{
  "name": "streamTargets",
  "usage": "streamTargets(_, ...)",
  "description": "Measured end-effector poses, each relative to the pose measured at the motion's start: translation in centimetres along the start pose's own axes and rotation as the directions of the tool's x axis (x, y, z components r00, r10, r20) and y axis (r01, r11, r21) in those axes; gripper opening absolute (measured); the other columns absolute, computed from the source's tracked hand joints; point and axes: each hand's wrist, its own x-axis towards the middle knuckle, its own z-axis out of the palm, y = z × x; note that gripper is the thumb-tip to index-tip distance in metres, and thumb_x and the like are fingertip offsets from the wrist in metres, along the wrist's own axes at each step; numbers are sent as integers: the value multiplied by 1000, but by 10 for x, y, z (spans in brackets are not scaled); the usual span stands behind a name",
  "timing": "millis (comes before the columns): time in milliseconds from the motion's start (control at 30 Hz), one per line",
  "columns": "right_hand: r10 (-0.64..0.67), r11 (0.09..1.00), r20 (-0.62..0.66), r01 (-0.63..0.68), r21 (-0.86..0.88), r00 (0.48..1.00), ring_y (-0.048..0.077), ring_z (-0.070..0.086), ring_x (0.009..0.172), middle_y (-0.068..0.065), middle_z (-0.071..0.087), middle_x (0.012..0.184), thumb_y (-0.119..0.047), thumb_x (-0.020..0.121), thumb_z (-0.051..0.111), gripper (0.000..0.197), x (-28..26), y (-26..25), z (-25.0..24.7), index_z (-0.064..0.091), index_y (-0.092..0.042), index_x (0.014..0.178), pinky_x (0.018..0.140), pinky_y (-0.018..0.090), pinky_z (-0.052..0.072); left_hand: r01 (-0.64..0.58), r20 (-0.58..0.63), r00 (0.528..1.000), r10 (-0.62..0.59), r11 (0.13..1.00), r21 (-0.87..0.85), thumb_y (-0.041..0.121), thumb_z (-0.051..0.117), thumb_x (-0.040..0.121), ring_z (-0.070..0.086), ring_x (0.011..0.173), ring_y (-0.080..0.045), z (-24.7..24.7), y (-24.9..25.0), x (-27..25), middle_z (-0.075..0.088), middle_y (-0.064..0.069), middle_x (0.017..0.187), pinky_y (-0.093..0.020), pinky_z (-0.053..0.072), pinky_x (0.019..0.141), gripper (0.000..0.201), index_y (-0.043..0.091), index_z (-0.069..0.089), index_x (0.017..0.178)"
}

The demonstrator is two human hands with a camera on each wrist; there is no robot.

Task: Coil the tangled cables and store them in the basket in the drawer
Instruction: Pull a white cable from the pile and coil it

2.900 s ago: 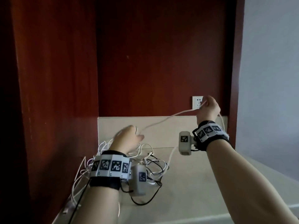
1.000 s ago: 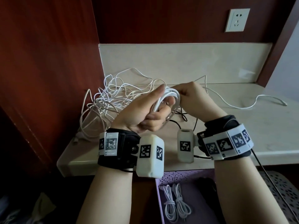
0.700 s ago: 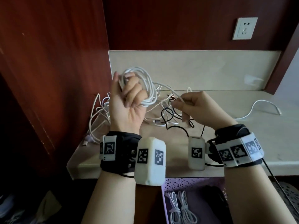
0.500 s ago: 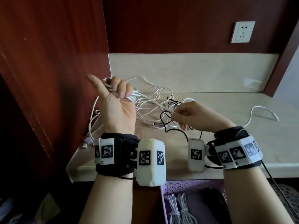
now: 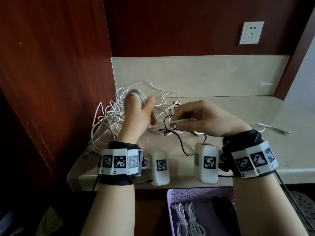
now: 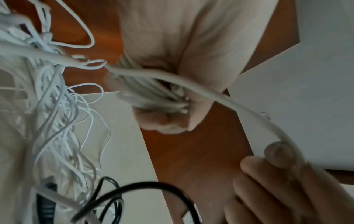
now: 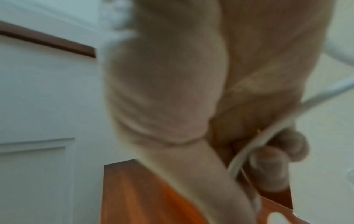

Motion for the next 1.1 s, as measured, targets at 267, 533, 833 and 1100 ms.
streamTargets(267, -55, 997, -586, 14, -74, 808, 4, 40, 47, -14, 56, 49, -22, 66, 82, 19, -2, -1, -11, 66, -12, 67, 47, 13, 30, 188, 500, 856, -130, 980, -67, 39, 43, 98, 28, 32, -15, 5, 36, -23, 37, 4, 45, -21, 23, 37, 30, 10, 41, 87)
streamTargets(533, -251, 957, -697, 66, -282, 672, 19, 47, 54, 5, 60, 62, -29, 66, 84, 24, -2, -4, -11, 69, -11, 67, 51, 28, 37, 383, 652, 741, -162, 900, -211, 52, 23, 98, 16, 28, -7, 4, 46, -26, 27, 0, 44, -10, 19, 38, 56, 4, 50, 96)
streamTargets(833, -228, 958, -576, 76, -276, 785, 0, 49, 63, -9, 59, 69, -20, 87, 65, 12, 8, 16, -7, 70, -26, 96, 63, 12, 37, 403, 768, 640, 26, 840, -364, 41, 42, 94, 16, 31, -6, -5, 53, -32, 27, 2, 47, -10, 21, 36, 35, 6, 47, 92)
streamTargets(1100, 11, 969, -480, -128, -212, 877, 4, 32, 45, -12, 39, 45, -24, 93, 58, 16, 8, 26, -5, 72, -18, 100, 48, 14, 28, 333, 329, 924, 197, 12, -943, 37, 31, 99, 31, 29, -5, -12, 45, -13, 40, 6, 44, -16, 28, 32, 34, 12, 44, 80)
